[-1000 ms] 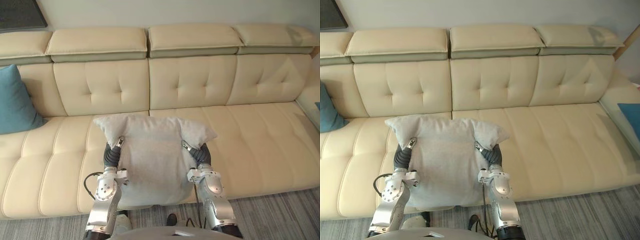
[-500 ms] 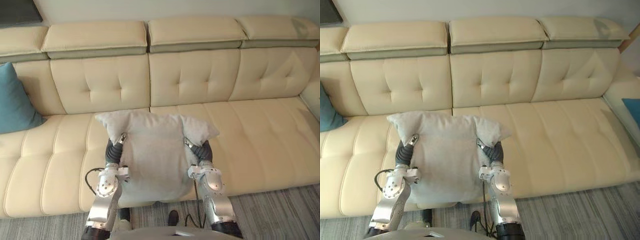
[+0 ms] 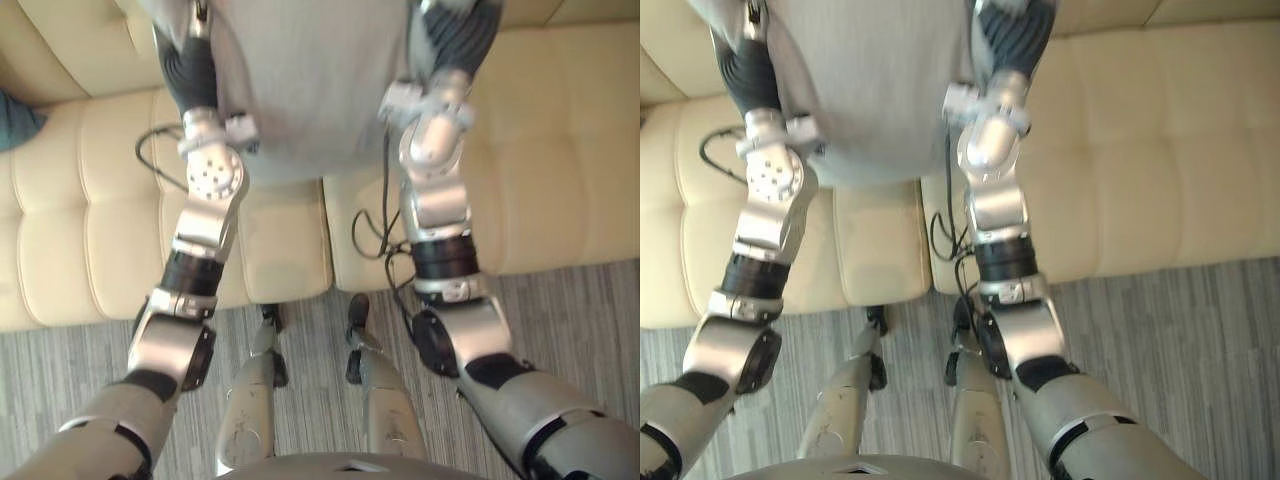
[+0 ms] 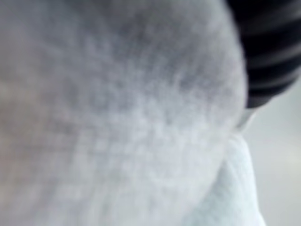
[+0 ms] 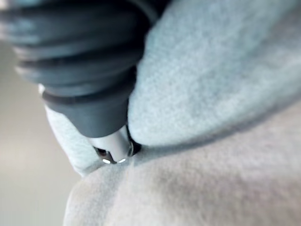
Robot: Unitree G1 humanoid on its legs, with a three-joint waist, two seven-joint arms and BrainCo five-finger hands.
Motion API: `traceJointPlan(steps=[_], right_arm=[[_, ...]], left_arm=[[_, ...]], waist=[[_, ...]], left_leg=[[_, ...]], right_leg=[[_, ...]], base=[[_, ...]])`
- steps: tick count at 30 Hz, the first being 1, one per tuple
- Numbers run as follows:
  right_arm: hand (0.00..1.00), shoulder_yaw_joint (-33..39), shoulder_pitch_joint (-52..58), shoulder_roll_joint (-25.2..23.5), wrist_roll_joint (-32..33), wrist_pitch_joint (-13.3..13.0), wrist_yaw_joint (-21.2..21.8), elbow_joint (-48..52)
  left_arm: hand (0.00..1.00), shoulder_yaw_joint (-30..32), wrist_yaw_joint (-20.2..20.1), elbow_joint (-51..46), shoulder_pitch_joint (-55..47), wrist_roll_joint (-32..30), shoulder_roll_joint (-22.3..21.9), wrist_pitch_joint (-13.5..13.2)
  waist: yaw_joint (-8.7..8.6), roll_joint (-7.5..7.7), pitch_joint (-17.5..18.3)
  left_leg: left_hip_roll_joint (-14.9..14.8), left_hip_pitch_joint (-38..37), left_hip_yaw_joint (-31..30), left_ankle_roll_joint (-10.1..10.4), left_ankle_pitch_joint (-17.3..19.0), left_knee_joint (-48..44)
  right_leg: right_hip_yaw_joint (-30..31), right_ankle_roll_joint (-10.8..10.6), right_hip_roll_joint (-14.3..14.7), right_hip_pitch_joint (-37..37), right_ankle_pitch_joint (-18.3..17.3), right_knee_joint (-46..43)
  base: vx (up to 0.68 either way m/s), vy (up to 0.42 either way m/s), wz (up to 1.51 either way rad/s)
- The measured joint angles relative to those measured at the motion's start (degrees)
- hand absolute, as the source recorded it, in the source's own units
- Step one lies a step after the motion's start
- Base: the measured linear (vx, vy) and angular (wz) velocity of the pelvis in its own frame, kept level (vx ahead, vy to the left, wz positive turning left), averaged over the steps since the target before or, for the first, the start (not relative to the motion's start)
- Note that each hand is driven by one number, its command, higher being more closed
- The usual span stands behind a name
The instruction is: Pick up cushions and gather them together orderly.
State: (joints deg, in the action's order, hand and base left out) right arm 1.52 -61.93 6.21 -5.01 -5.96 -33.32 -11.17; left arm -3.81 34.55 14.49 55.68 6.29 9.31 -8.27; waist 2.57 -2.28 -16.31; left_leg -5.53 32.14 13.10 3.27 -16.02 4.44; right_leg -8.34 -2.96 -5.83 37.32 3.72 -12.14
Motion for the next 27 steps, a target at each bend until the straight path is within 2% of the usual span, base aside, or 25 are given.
traceJointPlan(steps=[2, 4, 6, 9, 11, 12, 14, 19, 23, 27], right_arm=[[1.00, 0.7, -2.5, 0.3, 0.0, 0.0, -0.8, -0.4], [1.00, 1.8, -5.0, 0.5, 0.0, 0.1, -2.3, -1.1], [1.00, 2.1, -7.5, 0.8, 0.1, 0.1, -2.7, -3.3], [1.00, 2.2, -10.3, 1.3, 0.2, 1.0, -3.3, -6.1], [1.00, 2.2, -11.3, 1.4, 0.3, 1.2, -3.5, -6.1], [0.00, 2.6, -12.6, 1.6, 0.7, 1.2, -3.6, -7.3], [0.00, 3.4, -14.0, 1.6, 1.6, 1.4, -3.5, -9.4], [0.00, 4.6, -16.3, 2.8, 6.3, 1.0, -3.5, -10.7], [0.00, 6.0, -16.8, 4.0, 12.0, -0.1, -2.6, -10.7], [0.00, 5.9, -16.8, 6.2, 13.8, -0.1, -1.7, -11.8]], left_arm=[[1.00, 1.0, 0.3, 1.4, 2.7, 0.0, -0.4, 0.0], [1.00, 1.2, 0.2, 3.1, 5.8, 0.2, -0.4, -0.1], [1.00, 2.1, 0.3, 4.2, 7.7, 0.3, -0.5, -0.1], [1.00, 3.8, 0.2, 6.7, 9.9, 0.4, -1.7, -0.1], [1.00, 4.1, 0.1, 7.0, 10.6, 1.1, -1.7, 0.0], [0.00, 4.4, 0.0, 7.0, 10.9, 1.8, -1.8, 0.0], [0.00, 6.0, -0.3, 7.9, 11.2, 2.6, -2.9, 0.1], [0.00, 8.6, -1.2, 9.1, 13.4, 3.6, -3.2, 0.1], [0.00, 9.7, -2.6, 10.0, 14.7, 4.8, -0.4, 0.3], [0.00, 10.1, -4.7, 11.9, 15.3, 4.7, 4.7, 0.8]], waist=[[0.05, -0.19, -1.3], [-0.04, -0.21, -1.9], [-0.01, -0.24, -3.3], [-0.11, -0.21, -4.1], [0.00, -0.19, -4.1], [0.11, -0.18, -4.2], [0.15, -0.21, -4.9], [0.10, -0.19, -5.6], [-0.12, -0.15, -5.7], [-0.51, -0.15, -5.7]], left_leg=[[0.1, 1.2, -0.6, 0.1, -0.1, 0.0], [0.1, 4.9, -0.9, 1.5, -1.9, 0.0], [-0.1, 6.7, -1.3, 1.3, -2.4, 0.0], [-0.5, 9.8, -2.2, 2.6, -3.5, 0.0], [-0.9, 11.7, -2.3, 2.4, -3.7, 0.0], [-1.1, 13.4, -2.4, 2.4, -4.0, 0.0], [-1.1, 14.3, -2.7, 3.0, -4.5, 0.0], [-0.9, 16.6, -3.6, 2.8, -4.9, 0.0], [-0.8, 18.2, -3.5, 2.9, -4.9, 0.0], [-0.6, 18.4, -3.5, 2.6, -5.1, 0.0]], right_leg=[[0.0, 0.0, -0.1, 1.6, 0.0, -0.7], [-0.2, 0.1, -0.5, 5.5, -0.1, -1.9], [-0.4, 0.4, -0.5, 7.7, -0.3, -3.2], [-1.4, 0.7, -0.5, 10.8, -0.4, -4.0], [-1.9, 1.1, -0.4, 12.9, -0.7, -5.2], [-2.2, 1.4, -0.3, 14.9, -0.9, -6.2], [-2.6, 1.8, -0.5, 16.1, -1.2, -7.3], [-3.6, 2.4, -1.6, 20.2, -4.0, -12.8], [-3.6, 2.5, -1.9, 22.3, -4.2, -14.2], [-3.5, 2.5, -2.1, 22.7, -4.3, -14.7]], base=[[0.02, -0.003, 0.05], [0.03, -0.014, 0.12], [0.04, -0.013, 0.05], [0.03, -0.014, 0.10], [0.01, 0.004, 0.09], [0.00, 0.009, 0.09], [-0.02, 0.001, 0.11], [-0.07, -0.037, 0.17], [-0.07, -0.064, 0.04], [-0.06, -0.087, 0.02]])
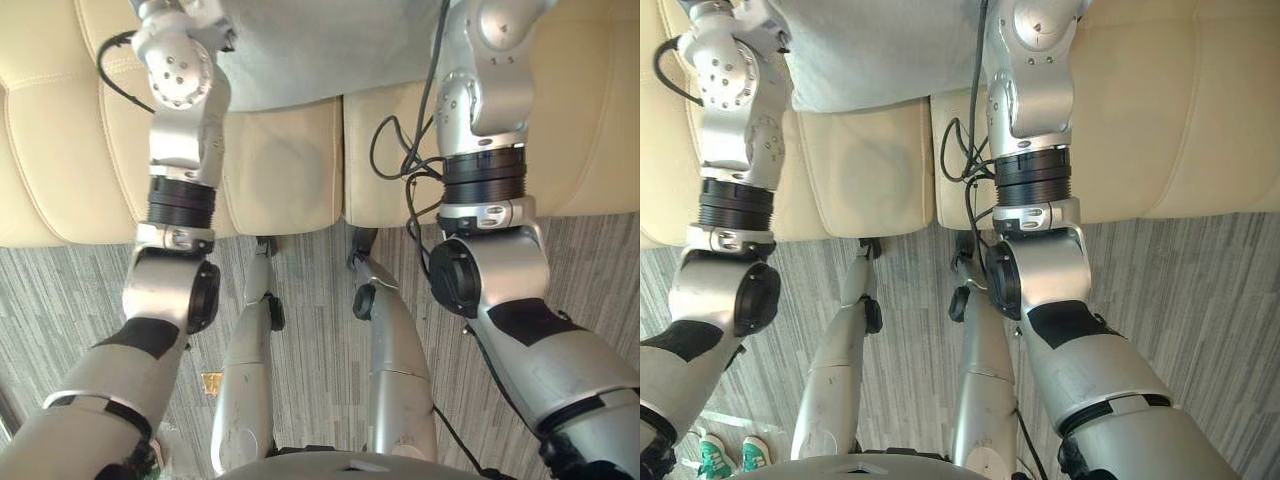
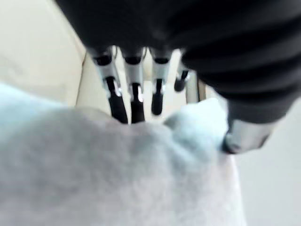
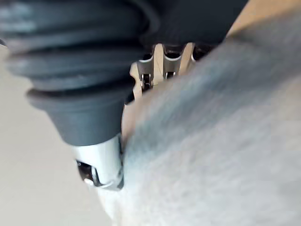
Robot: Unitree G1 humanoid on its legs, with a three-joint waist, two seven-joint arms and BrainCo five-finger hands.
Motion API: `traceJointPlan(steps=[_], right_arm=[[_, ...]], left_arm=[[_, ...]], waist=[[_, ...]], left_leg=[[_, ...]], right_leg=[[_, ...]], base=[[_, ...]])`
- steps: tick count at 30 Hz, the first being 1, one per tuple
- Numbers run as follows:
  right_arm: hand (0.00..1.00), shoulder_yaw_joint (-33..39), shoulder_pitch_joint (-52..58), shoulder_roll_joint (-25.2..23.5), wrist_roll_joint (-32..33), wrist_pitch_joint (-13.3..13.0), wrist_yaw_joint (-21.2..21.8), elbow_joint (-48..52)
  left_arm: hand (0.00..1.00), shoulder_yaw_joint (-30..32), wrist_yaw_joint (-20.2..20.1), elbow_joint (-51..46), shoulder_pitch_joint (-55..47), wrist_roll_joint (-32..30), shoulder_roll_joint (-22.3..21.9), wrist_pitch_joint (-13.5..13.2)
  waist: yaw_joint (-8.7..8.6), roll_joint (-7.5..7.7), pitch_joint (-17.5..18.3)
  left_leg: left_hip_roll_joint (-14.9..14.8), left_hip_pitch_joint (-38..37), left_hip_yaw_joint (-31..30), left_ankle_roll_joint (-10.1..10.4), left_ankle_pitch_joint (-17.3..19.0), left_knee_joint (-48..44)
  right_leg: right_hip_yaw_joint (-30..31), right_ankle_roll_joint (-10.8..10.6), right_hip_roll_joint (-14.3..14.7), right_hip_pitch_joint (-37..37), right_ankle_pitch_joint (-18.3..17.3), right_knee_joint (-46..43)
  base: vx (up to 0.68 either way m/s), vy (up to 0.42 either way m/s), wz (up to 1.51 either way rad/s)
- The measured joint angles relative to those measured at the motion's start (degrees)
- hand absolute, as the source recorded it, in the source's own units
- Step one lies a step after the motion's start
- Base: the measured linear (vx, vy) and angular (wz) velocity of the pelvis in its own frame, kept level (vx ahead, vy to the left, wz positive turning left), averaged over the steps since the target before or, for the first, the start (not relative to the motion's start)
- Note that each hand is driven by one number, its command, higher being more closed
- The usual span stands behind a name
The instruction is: Pick up cushions and gather them together orderly.
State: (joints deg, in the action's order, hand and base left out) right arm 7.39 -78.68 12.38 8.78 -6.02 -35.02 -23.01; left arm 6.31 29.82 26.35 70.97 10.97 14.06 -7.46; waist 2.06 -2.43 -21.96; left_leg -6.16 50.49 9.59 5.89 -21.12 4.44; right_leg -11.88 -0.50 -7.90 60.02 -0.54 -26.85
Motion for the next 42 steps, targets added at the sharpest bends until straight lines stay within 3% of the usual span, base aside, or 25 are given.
traceJointPlan(steps=[4, 10, 13, 16, 18, 21, 26, 28, 33, 37, 42], right_arm=[[0.00, 0.0, 0.8, 3.4, 2.9, 0.2, 0.9, -2.9], [0.00, -0.4, 4.8, 12.5, 5.4, 0.2, 4.5, -2.7], [0.00, 0.1, 12.8, 16.2, 7.7, 0.0, 6.3, 4.3], [0.00, 2.4, 27.8, 17.6, 8.9, -0.3, 8.6, 14.0], [0.00, 2.8, 39.3, 16.4, 8.9, -0.3, 10.7, 16.9], [0.00, 2.2, 53.2, 9.8, 8.0, -0.2, 14.7, 19.7], [0.00, 0.5, 73.6, -4.4, 1.5, 0.0, 21.1, 19.3], [0.00, 0.1, 78.0, -6.7, -1.4, 0.1, 22.3, 16.7], [0.00, 0.9, 87.2, -12.1, -6.7, 1.4, 25.1, 2.8], [0.00, 4.6, 88.6, -13.7, -7.1, 2.5, 26.3, -8.7], [0.00, 8.6, 87.2, -13.6, -7.6, 3.0, 26.5, -19.4]], left_arm=[[0.00, 0.3, -1.1, 1.4, 0.0, -0.1, 5.5, 0.2], [0.00, 3.7, -4.1, 1.7, -5.5, 0.1, 12.7, 0.4], [0.00, 8.5, -5.1, -1.1, -14.5, 0.8, 13.6, 0.4], [0.00, 12.3, -5.7, -7.6, -27.7, 2.4, 13.1, -0.1], [0.00, 13.1, -7.0, -10.5, -37.2, 3.1, 9.3, -0.3], [0.00, 12.8, -10.1, -12.3, -50.2, 5.0, 1.6, -0.7], [0.00, 9.3, -16.5, -11.9, -69.8, 7.0, -10.7, -0.9], [0.00, 8.2, -17.7, -10.8, -73.8, 6.9, -12.5, -0.6], [0.00, 6.0, -21.6, -0.4, -80.7, 3.9, -15.5, 0.7], [0.00, 6.6, -22.8, 11.3, -80.3, -0.9, -15.5, 2.0], [0.00, 7.4, -22.8, 22.4, -79.8, -7.7, -14.8, 3.3]], waist=[[-0.20, 0.00, 0.0], [-0.70, 0.07, 0.0], [-0.75, 0.11, -0.1], [-1.34, 0.13, -0.1], [-1.25, 0.15, -0.1], [-1.45, 0.62, 0.2], [-0.86, 3.43, 3.8], [-0.74, 4.08, 4.8], [-0.51, 4.06, 13.1], [-0.57, 3.99, 16.7], [-0.65, 3.93, 18.6]], left_leg=[[0.0, -0.1, 0.0, -0.2, -0.2, 0.0], [-0.3, -4.1, 0.4, -0.2, -0.1, 0.0], [-0.4, -7.4, 2.0, -0.9, 1.9, 0.0], [-0.4, -9.5, 2.3, -1.7, 2.5, 0.0], [-0.3, -12.5, 2.3, -2.3, 2.8, 0.0], [-0.3, -18.9, 2.0, -2.2, 4.6, 0.0], [-0.7, -28.0, 3.1, -2.2, 8.9, -1.7], [-0.7, -30.6, 3.3, -2.2, 10.6, -3.4], [-1.0, -38.0, 4.8, -1.8, 15.5, -6.1], [-1.2, -42.4, 6.1, -1.6, 16.6, -5.7], [-0.7, -47.6, 9.4, -1.5, 16.5, -1.8]], right_leg=[[0.0, 0.0, 0.0, 0.0, 0.0, -0.2], [0.1, 0.0, 0.2, -4.1, 0.0, 0.2], [0.8, -0.3, 0.5, -7.2, -0.6, 1.0], [1.0, -0.7, 0.6, -9.7, -0.8, 1.7], [0.7, -0.7, 0.5, -13.0, -1.2, 2.2], [0.2, -0.9, 0.5, -19.9, -2.8, 2.9], [0.4, -1.4, 1.2, -30.7, -4.3, 6.1], [0.6, -1.8, 1.3, -34.2, -4.6, 6.8], [1.7, -2.6, 2.0, -44.3, -4.7, 12.3], [2.5, -3.1, 2.5, -49.2, -3.5, 16.1], [6.7, -3.6, 3.5, -52.6, -0.6, 21.4]], base=[[-0.05, -0.101, 0.01], [-0.06, -0.122, -0.04], [-0.06, -0.135, -0.14], [0.00, -0.106, -0.03], [0.04, -0.110, 0.05], [0.06, -0.134, 0.04], [0.10, -0.102, -0.08], [0.11, -0.043, -0.09], [0.13, 0.003, -0.17], [0.06, 0.032, -0.16], [0.02, 0.043, -0.41]])
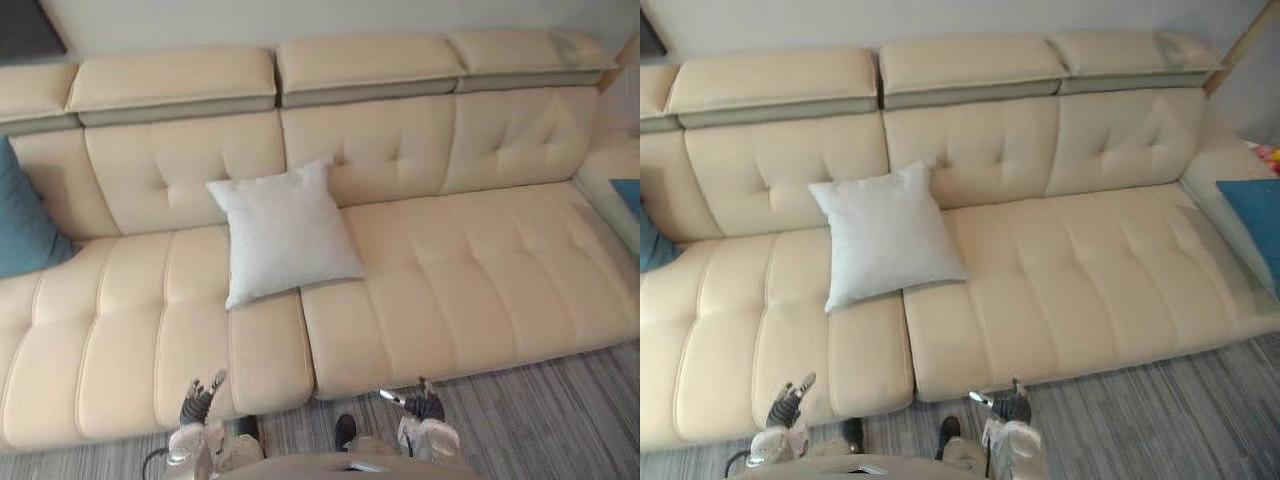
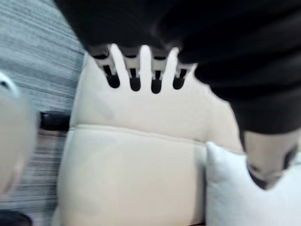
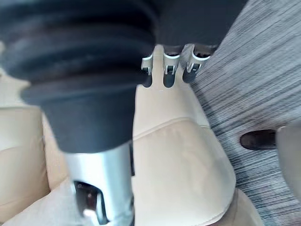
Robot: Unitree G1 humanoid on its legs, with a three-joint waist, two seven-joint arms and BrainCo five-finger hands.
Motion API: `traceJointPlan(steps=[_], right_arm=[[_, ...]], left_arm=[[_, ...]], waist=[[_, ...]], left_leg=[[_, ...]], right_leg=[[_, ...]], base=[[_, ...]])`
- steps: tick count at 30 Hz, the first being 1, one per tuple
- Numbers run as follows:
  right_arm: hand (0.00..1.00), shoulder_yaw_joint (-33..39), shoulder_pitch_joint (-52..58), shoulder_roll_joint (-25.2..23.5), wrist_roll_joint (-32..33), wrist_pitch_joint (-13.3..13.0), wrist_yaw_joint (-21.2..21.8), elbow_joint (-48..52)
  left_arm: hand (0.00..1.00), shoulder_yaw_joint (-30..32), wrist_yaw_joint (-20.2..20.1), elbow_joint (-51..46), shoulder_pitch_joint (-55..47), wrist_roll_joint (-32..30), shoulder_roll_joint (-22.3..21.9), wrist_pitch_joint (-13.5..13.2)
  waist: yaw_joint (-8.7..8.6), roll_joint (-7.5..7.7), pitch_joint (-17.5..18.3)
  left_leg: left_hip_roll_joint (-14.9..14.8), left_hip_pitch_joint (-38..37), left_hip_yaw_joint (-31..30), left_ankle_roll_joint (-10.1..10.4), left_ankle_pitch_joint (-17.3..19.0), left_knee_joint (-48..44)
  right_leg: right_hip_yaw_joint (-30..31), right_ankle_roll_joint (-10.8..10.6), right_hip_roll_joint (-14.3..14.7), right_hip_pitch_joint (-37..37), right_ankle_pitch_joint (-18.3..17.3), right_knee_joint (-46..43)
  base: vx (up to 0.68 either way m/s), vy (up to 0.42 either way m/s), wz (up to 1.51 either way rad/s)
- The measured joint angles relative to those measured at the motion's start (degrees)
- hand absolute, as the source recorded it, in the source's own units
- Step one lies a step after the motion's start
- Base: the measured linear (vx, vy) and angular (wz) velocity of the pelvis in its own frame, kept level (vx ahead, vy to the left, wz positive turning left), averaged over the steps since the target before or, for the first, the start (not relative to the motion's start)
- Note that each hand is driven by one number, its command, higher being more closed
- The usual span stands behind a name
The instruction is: Pick up cushions and gather them together orderly.
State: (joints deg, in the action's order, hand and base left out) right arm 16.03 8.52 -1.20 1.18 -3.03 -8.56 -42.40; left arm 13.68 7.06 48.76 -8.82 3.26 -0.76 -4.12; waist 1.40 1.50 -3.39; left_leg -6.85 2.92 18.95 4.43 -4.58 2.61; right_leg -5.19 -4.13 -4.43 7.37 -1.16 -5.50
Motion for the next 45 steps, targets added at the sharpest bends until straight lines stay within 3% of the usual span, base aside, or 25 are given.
traceJointPlan(steps=[4, 6, 7, 8, 9, 10, 12, 14, 15, 17, 18, 19, 20, 21, 23, 25, 27, 28, 29, 31, 33, 41, 45], right_arm=[[0.00, 1.1, -2.8, 0.4, 0.0, 1.0, -0.2, -3.9], [0.00, 0.6, -3.4, 0.2, -0.2, 0.9, -0.2, -4.0], [0.00, -0.2, -4.2, 1.1, -0.3, 0.9, -0.1, -4.3], [0.00, -0.2, -5.1, 1.4, -0.5, 0.8, -0.2, -4.7], [0.00, -0.1, -6.2, 1.9, -0.5, 0.9, -0.2, -6.1], [0.00, 0.0, -5.9, 2.0, -0.5, 0.9, -0.2, -7.8], [0.00, 0.0, -5.3, 1.2, -0.5, 1.0, -0.2, -10.4], [0.00, -0.1, -6.7, 1.0, -0.5, 1.0, -0.2, -10.5], [0.00, -0.1, -8.9, 1.6, -0.5, 0.8, -0.3, -10.3], [0.00, 0.0, -11.4, 2.8, -0.4, 0.7, -0.4, -10.0], [0.00, 0.0, -11.4, 3.8, -0.4, 0.8, -0.6, -10.0], [0.00, 0.7, -10.1, 4.1, -0.5, 1.2, -0.8, -10.3], [0.00, 1.1, -9.5, 4.0, -0.4, 1.4, -0.8, -10.3], [0.00, 2.2, -8.1, 3.4, -0.4, 2.0, -1.2, -10.3], [0.00, 2.7, -7.4, 3.6, -0.3, 2.0, -1.9, -10.3], [0.00, 4.0, -6.9, 3.3, -0.3, 2.1, -1.9, -10.4], [0.00, 5.3, -6.7, 2.6, -0.4, 2.1, -1.8, -10.8], [0.00, 5.5, -6.5, 2.5, -0.4, 2.1, -1.8, -10.9], [0.00, 5.6, -6.4, 0.7, -0.4, 2.2, -1.5, -11.4], [0.00, 5.6, -6.4, -0.7, -0.4, 2.3, -1.4, -13.1], [0.00, 5.7, -5.1, -0.8, -0.4, 2.4, -1.3, -13.3], [0.00, 7.4, -4.6, -0.2, -0.5, 2.9, -0.3, -14.9], [0.00, 7.6, -5.0, -0.2, -0.5, 3.2, -0.2, -14.9]], left_arm=[[0.00, 1.7, 0.3, 4.3, 1.4, -1.9, 2.1, 0.7], [0.00, 4.0, 0.6, 4.1, 2.7, -2.3, 3.1, 0.8], [0.00, 5.4, 1.0, 4.1, 3.1, -2.3, 2.9, 0.9], [0.00, 6.4, 1.0, 4.0, 3.2, -2.3, 2.6, 0.9], [0.00, 7.1, 1.4, 3.5, 3.5, -2.2, 2.9, 1.0], [0.00, 7.0, 1.5, 3.3, 3.5, -2.1, 3.6, 0.9], [0.00, 7.3, 1.9, 3.4, 2.8, -1.6, 4.6, 1.1], [0.00, 7.3, 2.5, 3.5, 2.7, -1.1, 4.6, 1.1], [0.00, 6.8, 2.6, 3.8, 3.5, -1.0, 4.1, 1.2], [0.00, 5.6, 2.6, 4.1, 4.3, -1.1, 1.6, 1.2], [0.00, 4.3, 2.6, 5.1, 5.1, -1.0, -0.8, 1.4], [0.00, 3.4, 2.6, 5.0, 5.7, -1.1, -2.0, 1.4], [0.00, 3.4, 2.7, 4.7, 5.7, -1.2, -1.9, 1.4], [0.00, 3.0, 2.6, 4.5, 5.6, -1.2, -1.6, 1.4], [0.00, 2.8, 2.6, 4.5, 5.5, -1.1, -1.7, 1.4], [0.00, 2.6, 2.5, 4.6, 5.6, -1.1, -1.5, 1.4], [0.00, 2.7, 2.5, 5.3, 5.3, -1.1, -1.3, 1.4], [0.00, 2.7, 2.5, 5.6, 5.4, -1.1, -1.0, 1.5], [0.00, 2.5, 2.5, 6.0, 4.6, -1.1, 0.5, 1.5], [0.00, 1.9, 2.4, 6.4, 3.8, -1.1, 1.9, 1.7], [0.00, 1.5, 2.0, 7.4, 3.6, -1.2, 2.6, 1.8], [0.00, 0.9, 0.1, 10.6, 3.6, -1.3, 3.0, 1.8], [0.00, 0.8, 0.0, 11.1, 3.7, -1.3, 3.1, 1.9]], waist=[[0.36, 0.69, -0.5], [0.14, 1.82, -1.1], [1.01, 0.91, -1.1], [1.13, 0.04, -1.2], [0.56, -0.96, -1.7], [0.63, -1.28, -2.0], [1.70, 0.14, -1.1], [2.97, 1.45, -0.4], [3.34, 1.71, -0.4], [3.63, -0.86, -2.3], [2.92, -3.35, -3.8], [2.64, -3.95, -3.8], [2.53, -3.83, -3.8], [1.93, -3.19, -3.8], [1.44, -2.97, -3.7], [1.37, -2.56, -3.8], [1.28, -1.92, -4.1], [1.21, -1.78, -3.9], [1.14, 0.47, -2.6], [0.30, 2.22, -1.4], [-0.10, 3.17, -0.8], [-1.29, 2.07, 0.4], [-1.49, 1.57, 0.3]], left_leg=[[0.4, -0.6, 3.8, -0.3, 0.2, -0.2], [0.3, 2.7, 4.3, -2.4, 3.3, -6.4], [-0.6, 5.2, 2.2, -4.7, 4.8, -8.4], [-1.7, 6.3, 2.4, -4.6, 5.2, -9.3], [-2.4, 7.3, 1.5, -4.2, 4.2, -10.2], [-2.3, 6.6, 0.0, -4.4, 3.2, -9.8], [-1.7, 7.0, -0.9, -4.3, 0.9, -9.1], [-1.4, 10.3, -1.5, -4.0, -0.8, -9.8], [-1.8, 13.2, -1.6, -3.7, -2.8, -9.9], [-3.0, 15.2, -2.0, -3.0, -6.2, -8.3], [-3.9, 14.8, -3.1, -2.3, -7.8, -6.3], [-4.2, 14.1, -2.3, -1.2, -6.7, -5.5], [-4.2, 13.8, -1.4, -0.6, -6.1, -5.8], [-3.3, 13.0, -1.1, -1.4, -4.2, -10.4], [-2.5, 12.3, -2.6, -1.8, 1.4, -16.9], [-1.8, 10.6, -6.2, -1.0, 11.0, -24.5], [-0.6, 7.4, -7.4, 0.1, 13.1, -20.9], [0.1, 6.6, -6.9, -0.5, 11.6, -19.2], [1.9, 4.6, -4.9, -0.7, 9.5, -13.5], [3.8, 3.1, -4.3, -0.9, 7.7, -8.8], [5.8, -0.7, -4.2, -1.1, 7.1, -3.7], [7.9, -6.1, -2.3, -1.2, 5.6, 1.9], [7.5, -8.2, 2.6, -1.5, 6.2, 1.3]], right_leg=[[4.1, -0.6, 0.5, 0.0, 3.7, 2.9], [4.8, -1.5, 0.1, 1.3, 6.4, 3.2], [5.2, -2.9, 0.6, 1.7, 9.3, 5.4], [4.6, -2.4, 0.6, 2.2, 9.1, 4.5], [-0.5, 1.9, 0.0, 4.9, -1.2, -12.5], [-2.5, 0.5, -1.0, 4.2, -6.1, -22.9], [-3.1, -1.6, -2.5, -0.5, -9.7, -28.5], [-2.7, -1.8, -3.1, -4.3, -10.6, -20.9], [-3.7, -1.5, -1.6, -5.5, -12.1, -13.6], [-5.6, -0.9, 0.2, -6.6, -13.1, -7.3], [-8.1, -0.2, 1.6, -7.4, -12.3, -7.2], [-9.8, 0.8, 1.2, -7.2, -12.4, -7.7], [-10.2, 0.8, 0.9, -7.3, -12.4, -8.0], [-11.3, 1.1, -0.9, -7.0, -12.1, -8.9], [-11.4, 0.9, -2.3, -5.6, -11.7, -10.1], [-10.5, 0.0, -3.5, -3.4, -9.8, -10.4], [-9.4, -0.9, -3.9, -3.4, -8.1, -9.0], [-8.7, -0.9, -4.2, -3.7, -7.4, -8.2], [-7.4, -1.0, -4.6, -3.7, -5.4, -4.7], [-6.4, -1.0, -5.3, -3.8, -3.1, -1.8], [-4.6, -0.4, -5.9, -5.5, -1.8, 0.4], [0.5, -0.5, -5.8, -6.3, -0.2, 2.4], [7.4, -0.5, -4.1, -5.1, 1.5, 3.2]], base=[[-0.01, 0.040, -0.54], [-0.07, 0.035, -0.49], [-0.15, 0.047, -0.58], [-0.14, 0.075, -0.19], [-0.11, 0.071, 0.38], [-0.03, 0.040, 0.66], [-0.08, -0.062, 0.51], [-0.19, -0.138, 0.09], [-0.30, -0.158, -0.19], [-0.37, -0.144, 0.04], [-0.42, -0.096, 0.53], [-0.45, -0.078, 0.59], [-0.35, -0.044, 0.54], [-0.27, -0.007, 0.38], [-0.17, 0.044, 0.22], [-0.20, 0.190, 0.00], [-0.11, 0.144, -0.11], [-0.12, 0.122, -0.33], [-0.14, 0.142, -0.35], [-0.12, 0.166, -0.26], [-0.06, 0.147, -0.19], [0.00, 0.076, -0.34], [0.05, 0.025, -0.95]])
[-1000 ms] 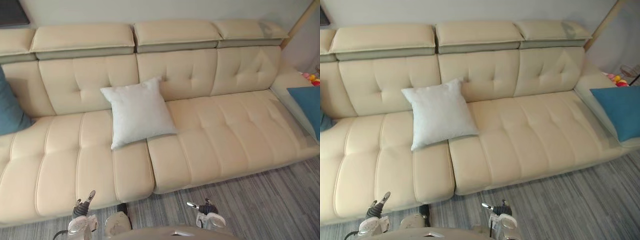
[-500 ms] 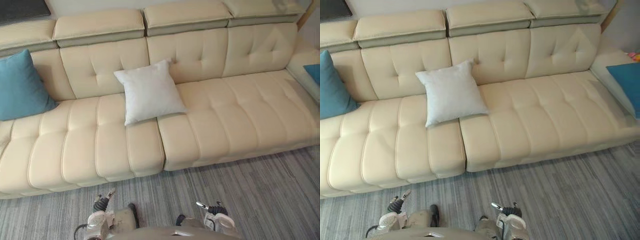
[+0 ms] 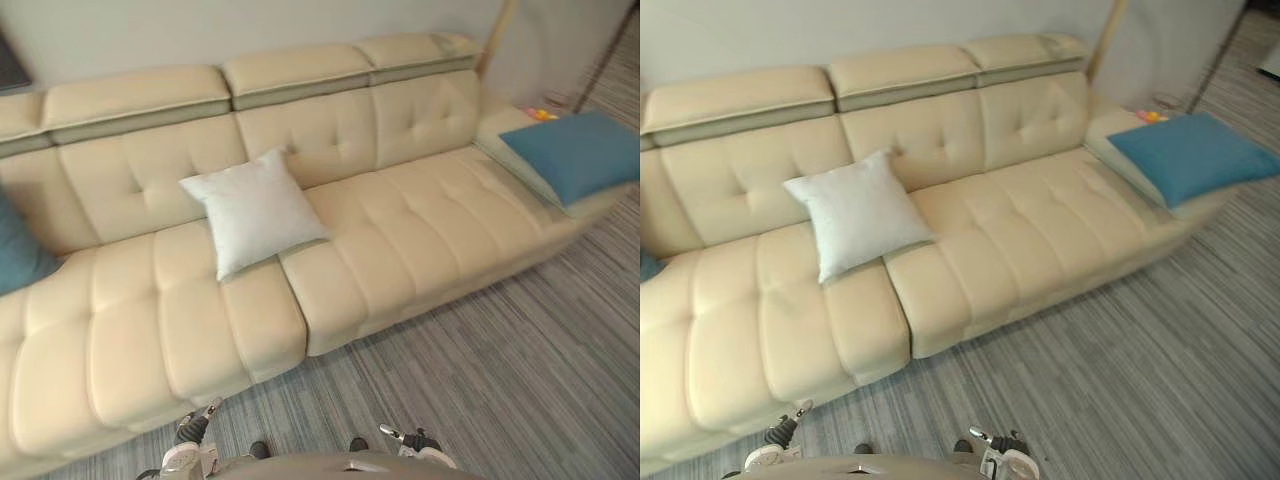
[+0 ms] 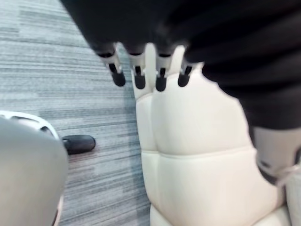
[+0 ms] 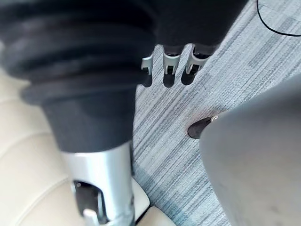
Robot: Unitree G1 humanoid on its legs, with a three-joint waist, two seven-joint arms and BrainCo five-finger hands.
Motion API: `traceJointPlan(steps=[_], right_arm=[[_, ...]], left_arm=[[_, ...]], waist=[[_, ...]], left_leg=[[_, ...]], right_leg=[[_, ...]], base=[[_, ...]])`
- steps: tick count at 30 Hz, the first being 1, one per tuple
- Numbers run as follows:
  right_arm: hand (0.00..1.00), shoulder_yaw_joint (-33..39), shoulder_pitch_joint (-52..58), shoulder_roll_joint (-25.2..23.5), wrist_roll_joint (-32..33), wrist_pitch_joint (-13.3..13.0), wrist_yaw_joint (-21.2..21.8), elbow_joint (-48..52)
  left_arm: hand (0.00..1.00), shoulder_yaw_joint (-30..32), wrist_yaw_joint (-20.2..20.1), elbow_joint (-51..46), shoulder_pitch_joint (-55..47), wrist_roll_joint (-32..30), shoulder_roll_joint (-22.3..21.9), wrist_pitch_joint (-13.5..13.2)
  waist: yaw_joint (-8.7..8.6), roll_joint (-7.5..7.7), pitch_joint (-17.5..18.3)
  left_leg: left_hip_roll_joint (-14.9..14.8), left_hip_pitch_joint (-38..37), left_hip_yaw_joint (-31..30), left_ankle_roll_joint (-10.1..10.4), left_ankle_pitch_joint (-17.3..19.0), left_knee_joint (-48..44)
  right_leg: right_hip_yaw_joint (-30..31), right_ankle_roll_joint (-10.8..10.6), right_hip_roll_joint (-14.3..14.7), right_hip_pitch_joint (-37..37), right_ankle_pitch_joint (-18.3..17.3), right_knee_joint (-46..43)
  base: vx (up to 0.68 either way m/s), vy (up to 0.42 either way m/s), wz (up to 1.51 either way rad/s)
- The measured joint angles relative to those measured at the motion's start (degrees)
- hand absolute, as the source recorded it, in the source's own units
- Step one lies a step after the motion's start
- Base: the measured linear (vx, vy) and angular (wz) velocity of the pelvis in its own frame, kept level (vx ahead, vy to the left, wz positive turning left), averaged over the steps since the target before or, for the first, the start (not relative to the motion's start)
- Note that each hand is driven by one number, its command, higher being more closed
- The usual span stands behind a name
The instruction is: Pick up cushions and gather them together orderly.
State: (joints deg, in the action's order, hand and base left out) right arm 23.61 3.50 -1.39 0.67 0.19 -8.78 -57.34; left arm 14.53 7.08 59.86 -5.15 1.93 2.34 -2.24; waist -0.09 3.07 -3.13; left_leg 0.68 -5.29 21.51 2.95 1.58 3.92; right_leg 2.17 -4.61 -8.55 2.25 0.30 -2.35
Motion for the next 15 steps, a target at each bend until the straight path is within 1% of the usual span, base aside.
traceJointPlan(steps=[1, 2, 3, 4, 5, 6, 7, 8, 9, 10, 11, 13, 14, 15], right_arm=[[0.00, 0.0, -0.2, 0.1, 0.0, 0.0, 0.0, 0.0], [0.00, -0.1, -0.3, 0.2, 0.0, 0.0, 0.0, 0.0], [0.00, -0.5, -1.4, 0.7, 0.0, 0.0, 0.0, 0.0], [0.00, -0.8, -1.6, 1.0, 0.0, 0.0, 0.0, -0.1], [0.00, -1.7, -3.1, 1.9, 0.0, 0.0, 0.0, -0.1], [0.00, -1.9, -3.9, 2.2, 0.0, 0.1, -0.1, -0.1], [0.00, -2.1, -4.4, 2.8, 0.0, 0.1, -0.1, -0.1], [0.00, -2.1, -4.6, 3.2, 0.0, 0.1, -0.1, -0.1], [0.00, -2.2, -4.6, 3.2, 0.0, 0.1, -0.1, -0.2], [0.00, -2.3, -4.4, 3.1, 0.0, 0.1, -0.1, -0.3], [0.00, -2.5, -4.1, 3.4, 0.0, 0.1, -0.1, -0.5], [0.00, -2.6, -3.9, 4.6, 0.0, 0.1, -0.2, -1.5], [0.00, -2.6, -3.8, 4.9, 0.0, 0.1, -0.2, -1.8], [0.00, -2.6, -3.8, 5.2, 0.3, 0.1, -0.2, -2.1]], left_arm=[[0.00, 0.0, -0.1, 0.2, 0.6, 0.0, 0.1, 0.0], [0.00, 0.0, -0.1, 0.4, 0.9, 0.0, 0.1, 0.0], [0.00, 0.0, -0.1, 0.8, 1.2, -0.1, 0.2, 0.2], [0.00, 0.0, -0.1, 1.1, 1.3, -0.3, 0.2, 0.2], [0.00, -0.7, -0.1, 1.9, 1.9, -1.0, 0.5, 0.6], [0.00, -1.2, -0.1, 1.9, 2.3, -1.0, 0.6, 0.7], [0.00, -1.5, -0.1, 1.9, 3.1, -1.0, 0.7, 1.0], [0.00, -2.1, -0.1, 1.7, 3.7, -1.0, 0.6, 1.0], [0.00, -3.4, -0.1, 1.4, 4.1, -1.0, 1.0, 1.0], [0.00, -3.5, -0.1, 1.4, 4.0, -1.0, 1.3, 1.0], [0.00, -3.4, -0.1, 1.4, 4.1, -1.0, 1.3, 1.0], [0.00, -3.8, -0.1, 1.5, 4.0, -1.0, 0.4, 1.0], [0.00, -3.8, -0.1, 1.5, 3.9, -1.0, -0.1, 1.0], [0.00, -3.9, -0.1, 1.6, 3.6, -1.0, -0.7, 1.0]], waist=[[-0.49, 0.06, -0.4], [-0.42, -0.20, -0.5], [-0.21, -0.42, -0.6], [-0.15, -0.66, -0.7], [-0.33, -1.76, -1.3], [-0.53, -1.91, -1.4], [-1.18, -2.56, -1.8], [-1.21, -3.24, -2.2], [-0.99, -3.66, -2.5], [-0.92, -3.55, -2.4], [-1.21, -3.50, -2.3], [-1.22, -5.42, -2.9], [-1.18, -5.88, -2.9], [-1.14, -6.83, -3.0]], left_leg=[[-0.8, 0.1, 2.5, 0.2, 1.6, -2.3], [-1.3, 0.2, 3.7, 0.3, 2.3, -3.1], [-2.2, 0.3, 6.4, -0.1, 3.3, -4.9], [-2.8, 0.4, 7.2, -0.2, 4.0, -5.7], [-4.2, 1.0, 8.9, -0.6, 5.0, -7.4], [-4.6, 1.4, 10.1, -0.7, 5.3, -8.0], [-5.7, 1.9, 12.2, -0.8, 5.5, -9.0], [-6.5, 1.8, 13.5, -0.8, 5.5, -9.3], [-7.7, 1.2, 15.9, -0.7, 5.6, -10.0], [-7.9, 0.9, 16.4, -0.1, 5.9, -10.4], [-8.3, 0.2, 16.4, 0.6, 6.3, -10.8], [-9.2, -1.0, 16.6, 1.1, 6.2, -10.9], [-9.6, -1.3, 16.8, 1.6, 6.5, -11.2], [-11.4, -1.2, 17.4, 3.2, 7.6, -14.3]], right_leg=[[1.1, 0.0, 0.8, 0.3, 1.6, 0.6], [1.2, 0.6, 1.1, 0.5, 2.1, 1.0], [0.8, 1.0, 2.3, 1.4, 4.2, 1.8], [-0.3, 1.9, 2.9, 2.0, 5.4, 2.5], [-6.2, 4.2, 3.5, 2.7, 6.9, 4.4], [-9.1, 5.4, 3.5, 3.1, 6.8, 4.7], [-15.6, 8.1, 2.7, 3.8, 5.6, 4.0], [-22.1, 9.5, 1.7, 4.3, 4.5, 2.3], [-32.8, 10.3, 0.0, 4.7, 4.0, -1.1], [-34.9, 9.7, -0.3, 4.7, 4.2, -1.6], [-34.0, 7.3, 0.6, 4.3, 4.8, -1.8], [-31.2, 6.2, 2.1, 4.4, 4.2, -1.7], [-30.7, 6.0, 2.5, 4.5, 3.9, -1.7], [-29.0, 5.9, 3.4, 4.5, 2.4, -2.1]], base=[[0.05, -0.005, -1.02], [0.04, -0.023, -1.34], [0.01, -0.027, -1.30], [0.03, -0.084, -1.87], [0.03, -0.100, -1.42], [0.03, -0.119, -1.29], [0.01, -0.080, -0.73], [0.05, -0.099, -1.06], [0.05, -0.073, -0.96], [0.09, -0.122, -1.00], [0.09, -0.121, -0.69], [0.09, -0.126, -0.68], [0.03, -0.069, -0.64], [0.01, -0.079, -0.78]])
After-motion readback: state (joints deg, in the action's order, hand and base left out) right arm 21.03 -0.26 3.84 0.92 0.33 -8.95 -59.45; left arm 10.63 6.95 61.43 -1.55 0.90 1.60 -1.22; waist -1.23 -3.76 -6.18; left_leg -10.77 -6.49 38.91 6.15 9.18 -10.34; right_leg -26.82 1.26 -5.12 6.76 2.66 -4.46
